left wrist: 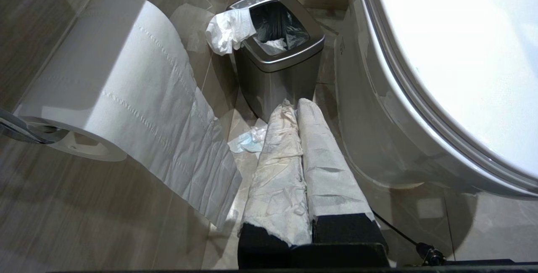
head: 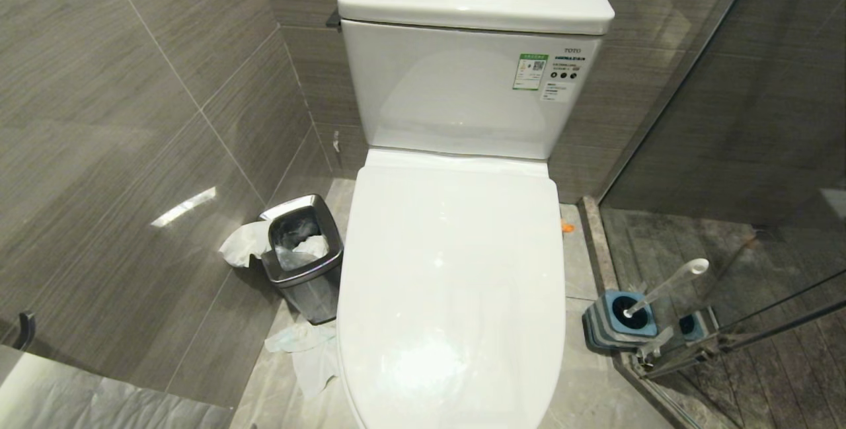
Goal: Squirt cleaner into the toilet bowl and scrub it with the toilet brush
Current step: Use the left hand to lift the toilet lid slightly
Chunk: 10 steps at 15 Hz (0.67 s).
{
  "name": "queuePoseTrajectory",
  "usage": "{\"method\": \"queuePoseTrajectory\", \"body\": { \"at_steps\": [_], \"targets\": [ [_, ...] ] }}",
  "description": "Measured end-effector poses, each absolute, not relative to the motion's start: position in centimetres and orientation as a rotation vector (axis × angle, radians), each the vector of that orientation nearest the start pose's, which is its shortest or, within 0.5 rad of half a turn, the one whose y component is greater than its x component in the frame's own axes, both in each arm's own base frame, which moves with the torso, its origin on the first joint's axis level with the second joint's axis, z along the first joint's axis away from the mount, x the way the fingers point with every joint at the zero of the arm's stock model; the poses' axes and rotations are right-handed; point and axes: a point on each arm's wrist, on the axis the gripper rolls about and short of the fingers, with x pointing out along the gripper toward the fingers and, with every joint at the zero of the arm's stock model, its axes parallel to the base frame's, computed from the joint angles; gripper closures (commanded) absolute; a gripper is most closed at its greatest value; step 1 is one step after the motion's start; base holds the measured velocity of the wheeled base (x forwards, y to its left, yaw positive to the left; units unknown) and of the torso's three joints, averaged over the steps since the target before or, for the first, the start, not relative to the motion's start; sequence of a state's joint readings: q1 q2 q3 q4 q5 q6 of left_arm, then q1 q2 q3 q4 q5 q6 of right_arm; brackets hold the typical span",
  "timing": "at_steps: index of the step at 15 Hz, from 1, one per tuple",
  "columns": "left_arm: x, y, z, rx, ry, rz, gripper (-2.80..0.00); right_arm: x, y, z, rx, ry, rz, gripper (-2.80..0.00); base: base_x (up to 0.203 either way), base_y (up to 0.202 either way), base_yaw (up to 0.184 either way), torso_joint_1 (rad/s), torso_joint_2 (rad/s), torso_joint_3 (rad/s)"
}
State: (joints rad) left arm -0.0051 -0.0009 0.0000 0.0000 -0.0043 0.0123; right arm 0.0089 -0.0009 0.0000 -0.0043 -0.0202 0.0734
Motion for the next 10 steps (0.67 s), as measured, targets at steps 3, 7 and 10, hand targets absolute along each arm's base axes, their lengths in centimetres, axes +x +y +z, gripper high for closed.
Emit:
{"method": "queuePoseTrajectory", "body": {
  "at_steps": [3,7,10],
  "targets": [
    [-2.29,0.0,7.55,0.012,-0.001,-0.007,0.0,-2.29,-0.06,7.59,0.073,-0.005,-0.01,0.0,0.0,0.0,0.0,0.0,0.0,0.0],
    [-2.29,0.0,7.55,0.009,-0.001,-0.008,0.0,-2.29,-0.07,7.59,0.074,-0.006,-0.011,0.0,0.0,0.0,0.0,0.0,0.0,0.0],
    [-2.29,0.01,7.56,0.01,-0.002,-0.008,0.0,-2.29,-0.06,7.59,0.074,-0.005,-0.01,0.0,0.0,0.0,0.0,0.0,0.0,0.0]
  ]
}}
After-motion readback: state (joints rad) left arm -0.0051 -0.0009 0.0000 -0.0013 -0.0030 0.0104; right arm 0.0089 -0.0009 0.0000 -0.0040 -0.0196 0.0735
